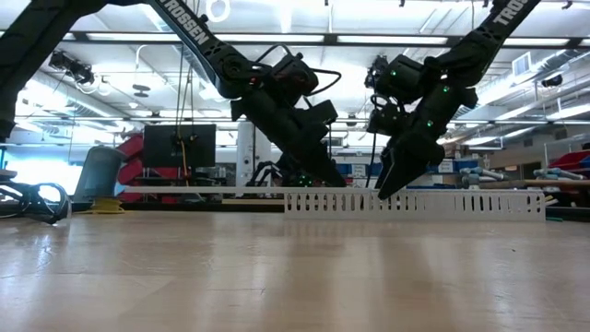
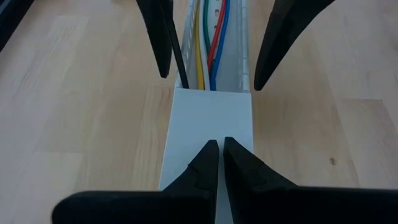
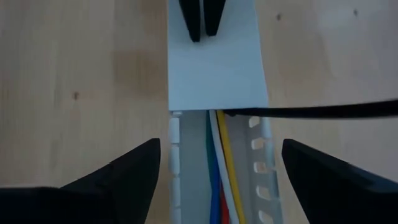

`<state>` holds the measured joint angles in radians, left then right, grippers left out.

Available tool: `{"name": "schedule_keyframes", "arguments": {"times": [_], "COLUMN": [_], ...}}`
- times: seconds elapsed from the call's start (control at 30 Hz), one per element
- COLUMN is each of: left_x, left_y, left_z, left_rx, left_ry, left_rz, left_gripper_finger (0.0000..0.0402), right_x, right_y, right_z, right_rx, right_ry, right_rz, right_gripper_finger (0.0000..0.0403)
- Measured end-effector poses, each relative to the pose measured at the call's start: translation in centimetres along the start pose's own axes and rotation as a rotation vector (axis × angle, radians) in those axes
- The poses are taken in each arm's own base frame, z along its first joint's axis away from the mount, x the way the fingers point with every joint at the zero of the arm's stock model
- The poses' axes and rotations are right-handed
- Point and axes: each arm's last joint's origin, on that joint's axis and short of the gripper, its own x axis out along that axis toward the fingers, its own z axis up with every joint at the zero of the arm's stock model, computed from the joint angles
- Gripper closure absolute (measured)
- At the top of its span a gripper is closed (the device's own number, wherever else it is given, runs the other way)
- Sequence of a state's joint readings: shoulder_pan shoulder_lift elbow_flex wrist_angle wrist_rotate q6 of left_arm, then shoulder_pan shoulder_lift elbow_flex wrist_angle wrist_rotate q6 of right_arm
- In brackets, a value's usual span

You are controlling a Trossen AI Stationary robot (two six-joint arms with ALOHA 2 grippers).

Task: Ziptie cables
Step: Close the white cable duct

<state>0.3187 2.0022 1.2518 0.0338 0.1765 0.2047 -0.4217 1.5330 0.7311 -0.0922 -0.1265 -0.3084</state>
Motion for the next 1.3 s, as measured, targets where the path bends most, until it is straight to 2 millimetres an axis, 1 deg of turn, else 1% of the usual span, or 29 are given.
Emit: {"name": "schedule_keyframes", "arguments": {"times": [0.2, 0.47, 0.57, 0.67, 0.7, 0.8, 0.97, 1.1, 1.23, 1.3], "left_x": [0.0, 0.1, 0.9, 2.1, 2.5, 3.1, 3.2, 3.2, 3.2, 3.2], "left_y": [0.0, -0.1, -0.1, -0.2, -0.4, -0.3, -0.1, -0.1, -0.1, 0.0], "left_z": [0.1, 0.2, 0.1, 0.1, -0.1, 0.2, 1.0, 1.2, 1.1, 1.1], "left_rx": [0.0, 0.008, 0.011, 0.004, 0.002, 0.003, 0.005, 0.023, 0.02, 0.02], "left_ry": [-0.006, -0.028, -0.067, -0.098, -0.084, -0.087, -0.096, -0.09, -0.084, -0.081], "left_rz": [0.004, 0.024, 0.014, -0.006, -0.01, -0.013, -0.007, -0.005, -0.009, -0.006], "left_gripper_finger": [0.04, 0.0401, 0.0401, 0.0401, 0.0401, 0.0401, 0.0401, 0.0401, 0.0401, 0.0401], "right_x": [0.1, 0.1, 0.1, 0.1, 0.1, 0.1, -0.1, -0.9, -1.9, -2.1], "right_y": [0.0, 0.0, 0.0, 0.1, 0.2, 0.2, 0.3, 0.5, 0.4, 0.5], "right_z": [-0.1, -0.1, 0.0, 0.0, 0.0, 0.1, 0.1, 0.1, 0.5, 0.3], "right_rx": [0.001, -0.006, -0.007, -0.01, -0.012, -0.015, -0.014, -0.013, -0.015, -0.011], "right_ry": [0.008, 0.009, 0.006, 0.002, 0.001, 0.001, 0.006, 0.019, -0.003, 0.015], "right_rz": [-0.001, -0.004, -0.001, 0.002, 0.005, 0.005, 0.0, 0.0, -0.012, -0.014], "right_gripper_finger": [0.0132, 0.0223, 0.0247, 0.026, 0.0261, 0.026, 0.0243, 0.021, 0.0166, 0.0145]}}
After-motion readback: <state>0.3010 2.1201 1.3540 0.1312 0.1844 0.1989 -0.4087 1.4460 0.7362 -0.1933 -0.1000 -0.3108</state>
